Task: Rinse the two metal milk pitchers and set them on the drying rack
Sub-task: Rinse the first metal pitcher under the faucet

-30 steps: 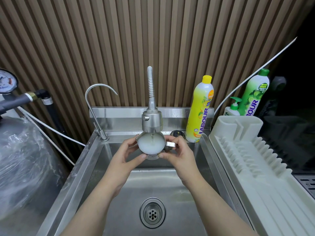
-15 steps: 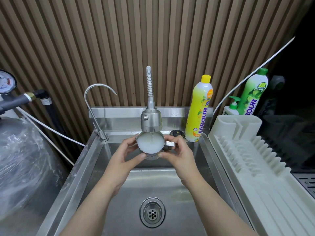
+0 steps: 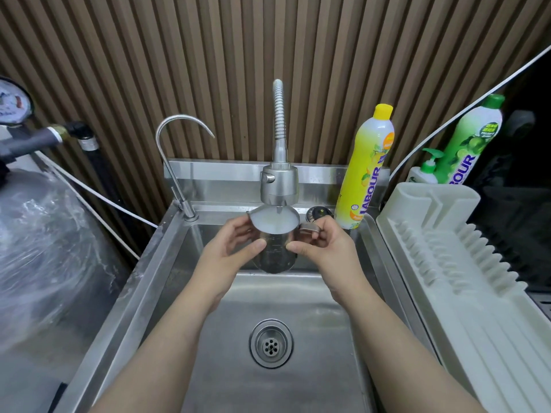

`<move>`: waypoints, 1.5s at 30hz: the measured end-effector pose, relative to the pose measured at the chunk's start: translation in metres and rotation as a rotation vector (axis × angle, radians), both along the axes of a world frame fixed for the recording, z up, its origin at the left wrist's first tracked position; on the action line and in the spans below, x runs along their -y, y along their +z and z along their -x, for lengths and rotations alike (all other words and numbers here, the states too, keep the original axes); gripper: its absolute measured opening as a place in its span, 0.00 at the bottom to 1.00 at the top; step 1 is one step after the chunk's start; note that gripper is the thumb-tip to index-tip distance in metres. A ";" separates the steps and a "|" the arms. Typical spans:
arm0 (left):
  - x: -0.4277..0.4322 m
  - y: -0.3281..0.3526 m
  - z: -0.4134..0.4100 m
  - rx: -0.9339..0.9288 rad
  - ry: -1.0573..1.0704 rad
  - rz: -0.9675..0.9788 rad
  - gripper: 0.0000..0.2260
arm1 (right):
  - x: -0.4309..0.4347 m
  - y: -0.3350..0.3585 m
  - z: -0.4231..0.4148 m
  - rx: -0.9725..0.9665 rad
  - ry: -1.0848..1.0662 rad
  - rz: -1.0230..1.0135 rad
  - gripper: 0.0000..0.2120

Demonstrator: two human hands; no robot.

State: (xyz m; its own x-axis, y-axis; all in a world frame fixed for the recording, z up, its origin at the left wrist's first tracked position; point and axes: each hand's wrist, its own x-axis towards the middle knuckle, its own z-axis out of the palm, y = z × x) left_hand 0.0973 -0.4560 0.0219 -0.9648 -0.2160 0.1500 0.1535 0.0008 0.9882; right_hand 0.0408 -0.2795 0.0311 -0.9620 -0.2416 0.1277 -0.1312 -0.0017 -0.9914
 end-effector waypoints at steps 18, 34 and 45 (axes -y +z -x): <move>-0.024 -0.143 -0.060 0.743 -0.029 -0.153 0.09 | -0.020 -0.150 -0.050 0.742 0.133 -0.206 0.17; -0.034 -0.134 -0.054 0.968 -0.069 -0.074 0.18 | -0.017 -0.124 -0.045 0.946 0.105 -0.360 0.17; -0.023 -0.019 -0.013 0.402 0.009 -0.094 0.12 | 0.003 -0.011 -0.007 0.328 -0.039 -0.129 0.19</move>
